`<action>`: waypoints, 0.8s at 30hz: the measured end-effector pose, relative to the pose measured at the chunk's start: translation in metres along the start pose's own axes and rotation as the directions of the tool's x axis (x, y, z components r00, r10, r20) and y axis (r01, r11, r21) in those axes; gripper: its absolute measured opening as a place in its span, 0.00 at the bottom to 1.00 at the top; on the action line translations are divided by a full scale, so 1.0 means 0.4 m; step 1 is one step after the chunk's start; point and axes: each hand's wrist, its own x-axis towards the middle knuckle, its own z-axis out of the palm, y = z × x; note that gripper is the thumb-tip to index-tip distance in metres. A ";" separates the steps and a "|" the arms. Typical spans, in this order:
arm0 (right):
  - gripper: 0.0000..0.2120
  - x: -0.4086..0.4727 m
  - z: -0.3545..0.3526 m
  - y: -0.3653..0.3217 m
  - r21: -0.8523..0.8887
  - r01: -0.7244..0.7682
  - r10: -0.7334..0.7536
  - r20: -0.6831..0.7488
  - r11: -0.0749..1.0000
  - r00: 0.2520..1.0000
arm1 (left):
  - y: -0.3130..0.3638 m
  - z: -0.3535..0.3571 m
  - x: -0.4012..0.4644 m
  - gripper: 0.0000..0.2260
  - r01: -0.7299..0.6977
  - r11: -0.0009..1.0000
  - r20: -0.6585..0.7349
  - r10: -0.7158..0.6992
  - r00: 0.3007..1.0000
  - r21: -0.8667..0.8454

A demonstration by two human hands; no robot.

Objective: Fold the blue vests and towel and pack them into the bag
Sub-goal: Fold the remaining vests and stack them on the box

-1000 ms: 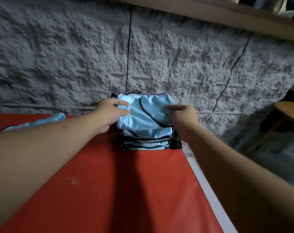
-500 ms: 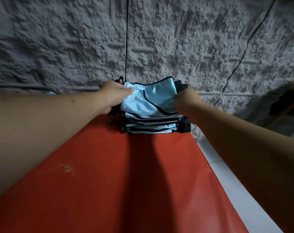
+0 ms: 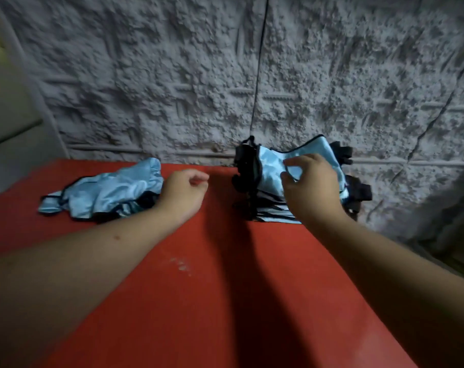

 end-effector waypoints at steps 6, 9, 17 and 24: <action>0.12 -0.154 0.172 -0.187 0.107 0.011 -0.047 0.333 0.994 0.942 | -0.196 -0.186 -0.080 0.14 0.107 0.736 -0.102 -0.051 0.993 0.668; 0.14 -0.221 0.255 -0.229 0.133 -0.056 -0.010 0.454 0.990 0.891 | -0.255 -0.258 -0.061 0.17 0.163 0.657 -0.032 -0.208 0.978 0.736; 0.13 -0.295 0.309 -0.275 0.351 -0.485 0.207 0.598 0.801 0.774 | -0.194 -0.243 -0.180 0.08 -0.002 0.955 0.114 -0.033 0.993 0.296; 0.07 -0.421 0.127 -0.322 0.500 -0.785 0.307 0.731 0.366 0.609 | -0.023 -0.225 -0.489 0.14 0.146 0.989 0.279 -0.146 0.949 0.020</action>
